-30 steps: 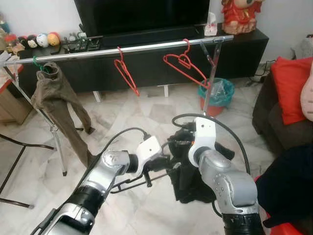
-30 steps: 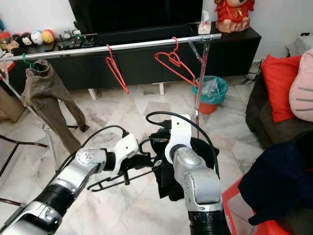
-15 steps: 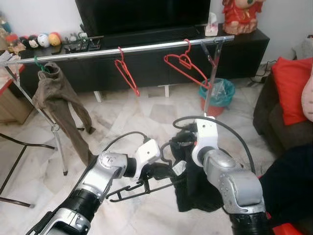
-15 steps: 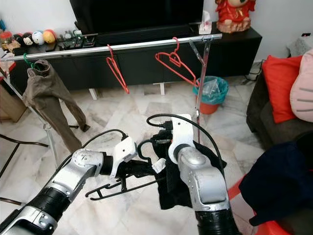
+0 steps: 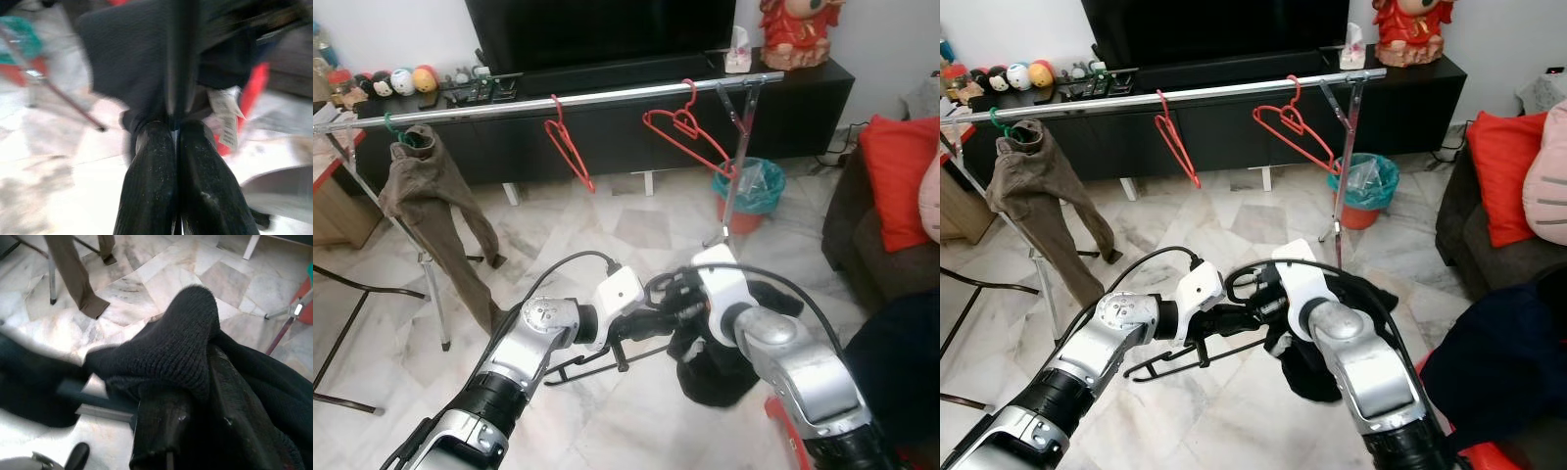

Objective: Hang hanger

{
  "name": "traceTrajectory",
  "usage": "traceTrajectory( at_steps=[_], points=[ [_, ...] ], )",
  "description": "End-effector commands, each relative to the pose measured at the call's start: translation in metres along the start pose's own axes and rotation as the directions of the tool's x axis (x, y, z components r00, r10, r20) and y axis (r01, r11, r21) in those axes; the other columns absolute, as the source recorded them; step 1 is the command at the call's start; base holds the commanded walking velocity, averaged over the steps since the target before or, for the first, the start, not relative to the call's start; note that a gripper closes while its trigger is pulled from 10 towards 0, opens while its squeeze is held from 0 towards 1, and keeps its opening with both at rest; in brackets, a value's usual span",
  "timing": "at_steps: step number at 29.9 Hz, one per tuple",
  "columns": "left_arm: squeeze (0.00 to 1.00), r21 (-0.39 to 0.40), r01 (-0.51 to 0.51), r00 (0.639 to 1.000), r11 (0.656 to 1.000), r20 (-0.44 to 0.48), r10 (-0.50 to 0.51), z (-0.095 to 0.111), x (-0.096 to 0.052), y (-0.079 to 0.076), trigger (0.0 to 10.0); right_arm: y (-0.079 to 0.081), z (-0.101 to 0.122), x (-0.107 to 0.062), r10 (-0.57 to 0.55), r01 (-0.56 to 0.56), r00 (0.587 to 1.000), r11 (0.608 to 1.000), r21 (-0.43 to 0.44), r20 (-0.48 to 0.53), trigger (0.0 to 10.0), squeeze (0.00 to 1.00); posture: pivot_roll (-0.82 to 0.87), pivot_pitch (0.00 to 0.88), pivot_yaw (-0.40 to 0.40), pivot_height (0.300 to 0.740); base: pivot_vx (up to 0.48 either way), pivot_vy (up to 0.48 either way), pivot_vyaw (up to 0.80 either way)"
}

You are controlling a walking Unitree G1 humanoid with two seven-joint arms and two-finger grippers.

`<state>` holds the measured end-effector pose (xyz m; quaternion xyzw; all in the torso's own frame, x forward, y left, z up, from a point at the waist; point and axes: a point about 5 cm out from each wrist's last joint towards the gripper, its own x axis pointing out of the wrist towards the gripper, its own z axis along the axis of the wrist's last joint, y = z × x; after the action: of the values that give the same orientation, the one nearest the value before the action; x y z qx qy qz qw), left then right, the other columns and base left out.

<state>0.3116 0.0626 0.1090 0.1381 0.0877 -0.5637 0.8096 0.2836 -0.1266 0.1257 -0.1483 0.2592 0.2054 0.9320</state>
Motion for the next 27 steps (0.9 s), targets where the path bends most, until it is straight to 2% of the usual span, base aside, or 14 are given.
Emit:
traceTrajectory(
  at_steps=[1, 5, 9, 11, 16, 17, 19, 20, 27],
  points=[
    [0.00, 0.047, -0.109, 0.993, 0.993, 0.042, 0.107, 0.012, 0.000, 0.013, 10.0, 0.010, 0.004, -0.003, 0.057, -0.057, 0.998, 0.998, -0.014, 0.017, 10.0, 0.00, -0.05, 0.039, 0.110, 0.740, 0.000, 0.000, 0.00],
    [0.00, 0.045, -0.143, 0.989, 0.989, 0.048, 0.141, 0.015, 0.002, 0.017, 10.0, 0.013, 0.002, -0.004, 0.085, -0.085, 0.996, 0.996, -0.021, 0.013, 10.0, 0.00, -0.05, 0.037, 0.111, 0.740, 0.000, 0.000, 0.00],
    [0.00, 0.039, -0.167, 0.985, 0.985, 0.054, 0.165, 0.015, 0.004, 0.018, 10.0, 0.017, 0.011, -0.003, 0.094, -0.096, 0.994, 0.995, 0.031, 0.059, 10.0, 0.00, -0.05, 0.036, 0.112, 0.740, 0.000, 0.000, 0.00],
    [0.00, 0.037, -0.178, 0.982, 0.983, 0.067, 0.175, 0.015, 0.004, 0.018, 10.0, 0.019, 0.012, -0.002, 0.098, -0.100, 0.993, 0.995, 0.028, 0.059, 10.0, 0.00, -0.05, 0.036, 0.111, 0.740, 0.000, 0.000, 0.00],
    [0.00, 0.010, -0.219, 0.970, 0.976, 0.108, 0.217, 0.018, 0.006, 0.019, 10.0, 0.016, 0.010, -0.002, 0.087, -0.089, 0.995, 0.996, 0.030, 0.054, 10.0, 0.00, -0.05, 0.036, 0.105, 0.740, 0.000, 0.000, 0.00],
    [0.00, 0.008, -0.217, 0.970, 0.976, 0.114, 0.215, 0.018, 0.006, 0.019, 10.0, 0.016, 0.010, -0.002, 0.086, -0.088, 0.995, 0.996, 0.029, 0.054, 10.0, 0.38, -0.05, 0.036, 0.105, 0.740, 0.000, 0.000, 0.00],
    [0.00, 0.009, -0.212, 0.971, 0.977, 0.118, 0.210, 0.019, 0.007, 0.018, 10.0, 0.016, 0.010, -0.002, 0.087, -0.088, 0.995, 0.996, 0.028, 0.054, 10.0, 0.38, -0.05, 0.034, 0.105, 0.740, 0.000, 0.000, 0.00],
    [0.00, 0.010, -0.209, 0.971, 0.978, 0.122, 0.207, 0.020, 0.007, 0.018, 10.0, 0.015, 0.011, -0.002, 0.084, -0.086, 0.995, 0.996, 0.030, 0.057, 10.0, 1.00, -0.05, 0.033, 0.105, 0.740, 0.000, 0.000, 0.00],
    [0.00, 0.001, -0.216, 0.964, 0.976, 0.156, 0.213, 0.023, 0.008, 0.018, 10.0, 0.012, 0.011, -0.001, 0.045, -0.047, 0.997, 0.998, 0.044, 0.056, 10.0, 1.00, -0.05, 0.027, 0.102, 0.740, 0.000, 0.000, 0.00]
  ],
)
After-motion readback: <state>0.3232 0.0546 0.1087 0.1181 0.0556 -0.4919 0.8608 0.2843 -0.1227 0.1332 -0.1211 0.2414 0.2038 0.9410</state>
